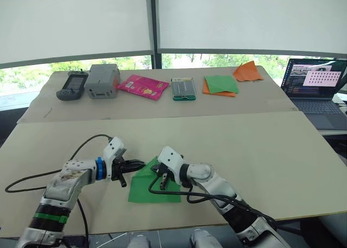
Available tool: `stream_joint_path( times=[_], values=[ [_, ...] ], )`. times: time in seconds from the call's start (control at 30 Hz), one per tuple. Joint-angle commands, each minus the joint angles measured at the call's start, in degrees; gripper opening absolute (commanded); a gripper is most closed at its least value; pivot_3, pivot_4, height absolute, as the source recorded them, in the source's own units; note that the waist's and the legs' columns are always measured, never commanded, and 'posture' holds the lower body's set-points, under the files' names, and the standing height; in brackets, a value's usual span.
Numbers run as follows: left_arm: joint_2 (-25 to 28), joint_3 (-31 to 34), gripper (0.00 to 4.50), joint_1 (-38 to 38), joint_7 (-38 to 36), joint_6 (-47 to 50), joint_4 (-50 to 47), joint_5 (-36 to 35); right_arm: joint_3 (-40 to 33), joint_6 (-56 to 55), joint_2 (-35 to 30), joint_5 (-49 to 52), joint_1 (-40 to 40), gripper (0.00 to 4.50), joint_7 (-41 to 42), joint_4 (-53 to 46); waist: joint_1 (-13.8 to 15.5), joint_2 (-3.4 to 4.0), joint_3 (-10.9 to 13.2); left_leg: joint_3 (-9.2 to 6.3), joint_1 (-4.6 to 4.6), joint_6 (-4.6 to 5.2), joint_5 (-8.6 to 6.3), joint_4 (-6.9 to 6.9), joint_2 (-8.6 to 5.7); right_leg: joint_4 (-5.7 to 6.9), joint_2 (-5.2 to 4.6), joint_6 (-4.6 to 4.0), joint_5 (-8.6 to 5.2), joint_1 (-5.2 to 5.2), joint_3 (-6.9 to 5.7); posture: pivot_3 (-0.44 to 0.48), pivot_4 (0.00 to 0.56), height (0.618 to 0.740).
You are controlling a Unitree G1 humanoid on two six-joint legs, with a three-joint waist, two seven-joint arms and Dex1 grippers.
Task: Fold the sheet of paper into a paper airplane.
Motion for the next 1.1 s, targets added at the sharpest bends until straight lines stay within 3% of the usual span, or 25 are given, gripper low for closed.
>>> stream_joint_path(
  times=[0.03,0.57,1.1],
  values=[
    [-1.23,-1.36,0.07,-2.94,0.27,-2.02,1.06,1.55,0.47,-0.48,0.36,-0.63,-0.17,0.00,-0.08,1.27,-0.08,-0.01,-0.01,-0.01,0.00,0.00,0.00,0.00,0.00,0.00,0.00,0.00,0.00,0.01,0.00,0.000,0.150,0.740],
    [-4.25,-7.81,0.07,-8.02,2.03,-10.31,11.01,11.49,0.32,0.62,0.41,-0.60,0.07,0.00,-0.04,-0.59,-0.44,-0.01,-0.05,-0.04,0.00,0.02,0.02,0.02,-0.02,0.02,0.02,0.11,0.07,0.08,0.00,0.000,0.150,0.740],
    [-2.09,-8.92,0.07,-3.03,-0.07,-11.01,7.30,13.20,0.29,3.86,0.50,-0.25,0.23,0.00,-0.67,-1.35,-0.56,0.08,-0.27,-0.06,0.01,0.03,0.02,0.02,-0.01,0.02,0.02,0.14,0.09,0.10,0.00,0.000,0.150,0.740]
  ],
)
